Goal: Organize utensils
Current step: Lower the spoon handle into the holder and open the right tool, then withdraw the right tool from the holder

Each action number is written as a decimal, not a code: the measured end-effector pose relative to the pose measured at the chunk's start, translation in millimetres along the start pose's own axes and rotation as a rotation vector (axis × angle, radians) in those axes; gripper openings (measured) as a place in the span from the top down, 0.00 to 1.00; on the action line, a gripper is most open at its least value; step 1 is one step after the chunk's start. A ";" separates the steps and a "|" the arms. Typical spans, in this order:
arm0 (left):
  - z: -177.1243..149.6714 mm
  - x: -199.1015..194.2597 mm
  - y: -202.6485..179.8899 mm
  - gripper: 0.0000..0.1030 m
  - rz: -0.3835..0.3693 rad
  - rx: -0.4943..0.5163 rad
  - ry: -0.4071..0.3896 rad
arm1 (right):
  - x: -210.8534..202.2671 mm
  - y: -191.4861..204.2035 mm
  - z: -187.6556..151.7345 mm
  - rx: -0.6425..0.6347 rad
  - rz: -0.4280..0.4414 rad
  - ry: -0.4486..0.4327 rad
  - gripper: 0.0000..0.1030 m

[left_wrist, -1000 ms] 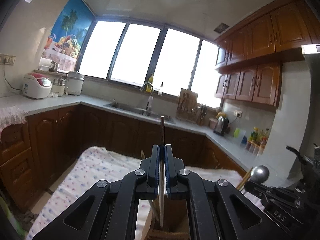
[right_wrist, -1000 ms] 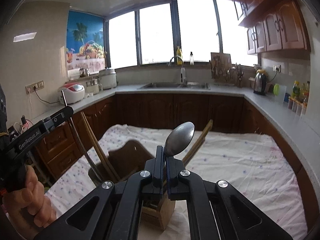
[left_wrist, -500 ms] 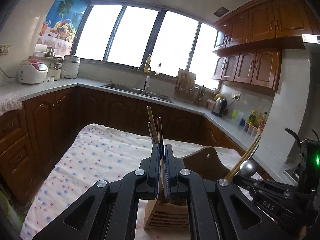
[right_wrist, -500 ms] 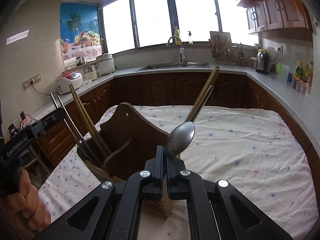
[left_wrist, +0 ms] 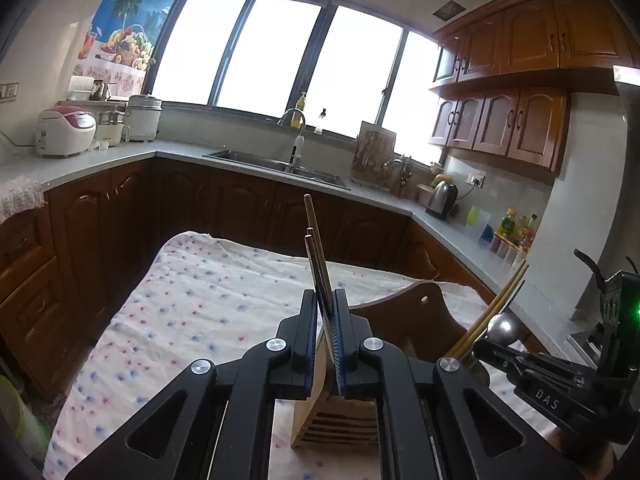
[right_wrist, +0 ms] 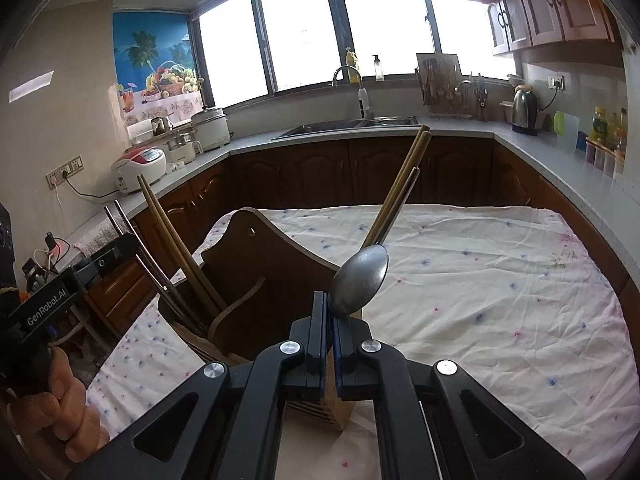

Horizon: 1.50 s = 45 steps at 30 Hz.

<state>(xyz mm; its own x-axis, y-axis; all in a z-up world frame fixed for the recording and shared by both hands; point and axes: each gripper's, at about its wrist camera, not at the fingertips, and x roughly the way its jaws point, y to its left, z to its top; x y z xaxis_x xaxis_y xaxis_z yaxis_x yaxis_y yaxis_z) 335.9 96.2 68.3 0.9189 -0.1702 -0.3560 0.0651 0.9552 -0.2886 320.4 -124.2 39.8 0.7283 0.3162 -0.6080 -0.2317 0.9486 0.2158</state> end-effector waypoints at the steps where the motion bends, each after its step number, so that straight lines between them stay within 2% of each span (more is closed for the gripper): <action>1: -2.3 0.4 -1.1 0.94 0.001 -0.001 0.003 | 0.1 -1.2 -0.3 0.002 0.001 0.000 0.97; 9: -2.0 2.5 -5.6 0.94 0.013 0.009 0.023 | -0.5 -0.2 -2.1 0.008 0.011 0.006 0.94; 14: -2.1 -0.9 -4.2 0.79 0.026 0.000 0.023 | -4.7 -0.7 -2.7 0.019 0.021 0.007 0.92; 16: -1.6 -2.6 -3.6 0.79 0.022 -0.002 0.023 | -7.2 -1.8 -4.1 0.025 0.027 0.007 0.85; 18: -0.6 -5.9 -5.3 0.74 0.023 0.002 0.023 | -10.1 -2.1 -6.1 0.034 0.027 0.003 0.67; 20: -0.1 -10.1 -6.9 0.58 0.028 0.005 0.018 | -14.7 -3.9 -8.5 0.043 0.032 -0.002 0.62; 24: -3.5 -21.1 -8.8 0.40 0.034 0.008 0.005 | -23.4 -9.2 -14.2 0.061 0.035 -0.009 0.44; 26: -7.2 -29.3 -7.8 0.28 0.035 0.003 0.000 | -28.2 -12.3 -19.0 0.070 0.034 -0.013 0.37; 28: -11.4 -39.7 -5.6 0.20 0.042 -0.012 -0.004 | -32.5 -13.5 -23.3 0.074 0.035 -0.020 0.34; 30: -16.9 -48.3 -2.3 0.15 0.043 -0.025 -0.005 | -37.6 -13.2 -28.3 0.071 0.029 -0.022 0.22; 32: -22.0 -55.9 0.7 0.09 0.047 -0.042 -0.001 | -42.6 -13.2 -31.8 0.074 0.036 -0.030 0.20; 36: -26.8 -70.0 4.9 0.05 0.057 -0.062 0.011 | -54.6 -12.6 -38.2 0.082 0.043 -0.038 0.12; 45: -38.8 -115.7 6.4 0.01 0.103 -0.064 0.025 | -91.8 -5.0 -53.0 0.097 0.076 -0.084 0.11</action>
<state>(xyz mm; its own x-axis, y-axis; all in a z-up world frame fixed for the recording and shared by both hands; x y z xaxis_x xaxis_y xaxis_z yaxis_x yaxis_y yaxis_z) 214.9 112.7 73.1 0.9094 -0.0785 -0.4084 -0.0550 0.9507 -0.3053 220.5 -157.1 54.0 0.7633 0.3807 -0.5219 -0.2277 0.9146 0.3341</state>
